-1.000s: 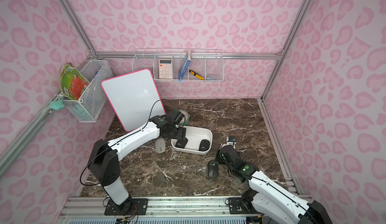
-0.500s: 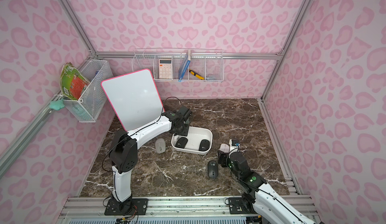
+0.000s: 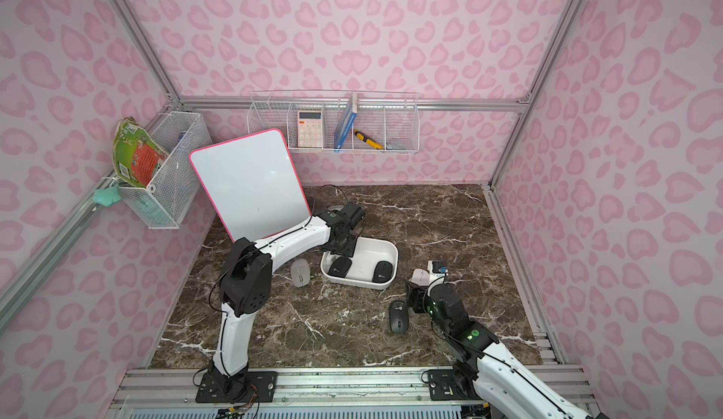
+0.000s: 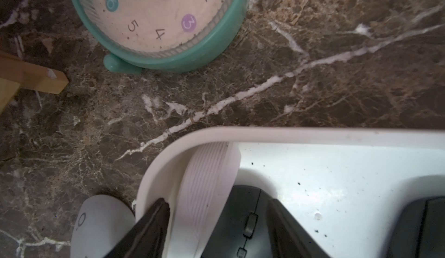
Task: Take out the mouse from the storage box
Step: Pick up the mouse from the storage box.
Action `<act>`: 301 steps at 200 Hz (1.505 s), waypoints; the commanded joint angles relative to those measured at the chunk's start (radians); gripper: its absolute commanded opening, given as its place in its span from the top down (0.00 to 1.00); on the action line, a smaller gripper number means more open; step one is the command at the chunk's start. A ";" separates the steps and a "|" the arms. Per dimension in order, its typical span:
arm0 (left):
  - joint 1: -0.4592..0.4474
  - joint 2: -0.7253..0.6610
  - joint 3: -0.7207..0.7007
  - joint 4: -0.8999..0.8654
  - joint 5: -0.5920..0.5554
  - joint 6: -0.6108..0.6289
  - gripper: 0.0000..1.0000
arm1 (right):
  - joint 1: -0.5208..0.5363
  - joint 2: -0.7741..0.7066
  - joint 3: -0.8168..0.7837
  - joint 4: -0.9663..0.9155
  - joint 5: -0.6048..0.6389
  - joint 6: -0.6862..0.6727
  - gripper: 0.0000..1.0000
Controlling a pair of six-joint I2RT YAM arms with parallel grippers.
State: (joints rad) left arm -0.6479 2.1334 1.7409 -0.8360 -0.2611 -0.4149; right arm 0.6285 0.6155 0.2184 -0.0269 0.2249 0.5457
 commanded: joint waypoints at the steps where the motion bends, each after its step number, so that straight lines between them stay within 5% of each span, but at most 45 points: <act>1: -0.002 0.012 0.012 -0.029 0.038 0.005 0.34 | 0.001 -0.003 -0.003 0.029 0.004 -0.010 0.19; 124: -0.019 0.067 0.014 -0.016 0.021 -0.030 0.45 | 0.001 -0.002 -0.005 0.038 -0.004 -0.015 0.19; 186: -0.018 0.080 0.068 -0.074 -0.029 -0.053 0.62 | 0.001 0.005 -0.005 0.039 -0.006 -0.015 0.19; 301: -0.045 -0.178 -0.036 -0.049 -0.071 -0.076 0.76 | 0.000 0.002 -0.012 0.056 -0.032 -0.032 0.19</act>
State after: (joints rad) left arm -0.6807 2.0098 1.7267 -0.8772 -0.3069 -0.4721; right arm 0.6285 0.6304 0.2146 -0.0154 0.2153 0.5297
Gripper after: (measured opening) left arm 0.358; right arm 0.808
